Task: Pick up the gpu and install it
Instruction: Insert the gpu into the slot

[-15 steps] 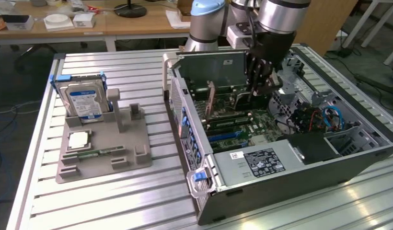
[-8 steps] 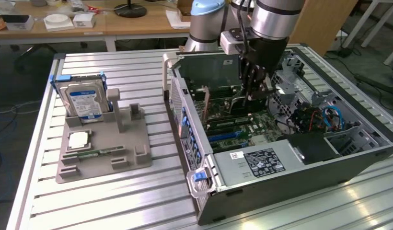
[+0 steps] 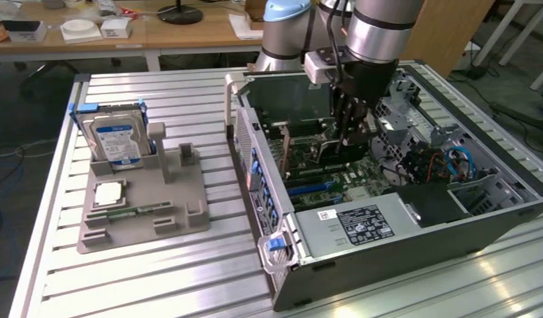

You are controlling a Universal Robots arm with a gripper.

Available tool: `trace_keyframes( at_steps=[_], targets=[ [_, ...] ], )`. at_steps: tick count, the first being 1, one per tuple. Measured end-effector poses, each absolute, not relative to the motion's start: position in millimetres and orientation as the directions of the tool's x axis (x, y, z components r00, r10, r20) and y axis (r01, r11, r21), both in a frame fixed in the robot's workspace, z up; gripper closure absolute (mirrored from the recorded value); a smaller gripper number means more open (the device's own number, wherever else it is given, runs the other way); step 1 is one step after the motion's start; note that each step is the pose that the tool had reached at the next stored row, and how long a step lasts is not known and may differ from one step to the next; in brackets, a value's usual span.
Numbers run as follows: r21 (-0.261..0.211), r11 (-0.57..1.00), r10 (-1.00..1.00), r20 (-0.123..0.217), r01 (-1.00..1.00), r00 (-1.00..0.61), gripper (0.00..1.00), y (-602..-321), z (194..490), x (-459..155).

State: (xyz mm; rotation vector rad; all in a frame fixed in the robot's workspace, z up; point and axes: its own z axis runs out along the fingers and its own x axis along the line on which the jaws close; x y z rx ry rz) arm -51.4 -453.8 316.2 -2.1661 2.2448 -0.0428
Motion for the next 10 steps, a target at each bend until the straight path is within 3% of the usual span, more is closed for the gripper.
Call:
trace_keyframes(
  at_steps=[10],
  targets=[
    [-0.035,0.035,-0.999,0.018,-0.999,-0.036,0.75,-458,303,-54]
  ],
)
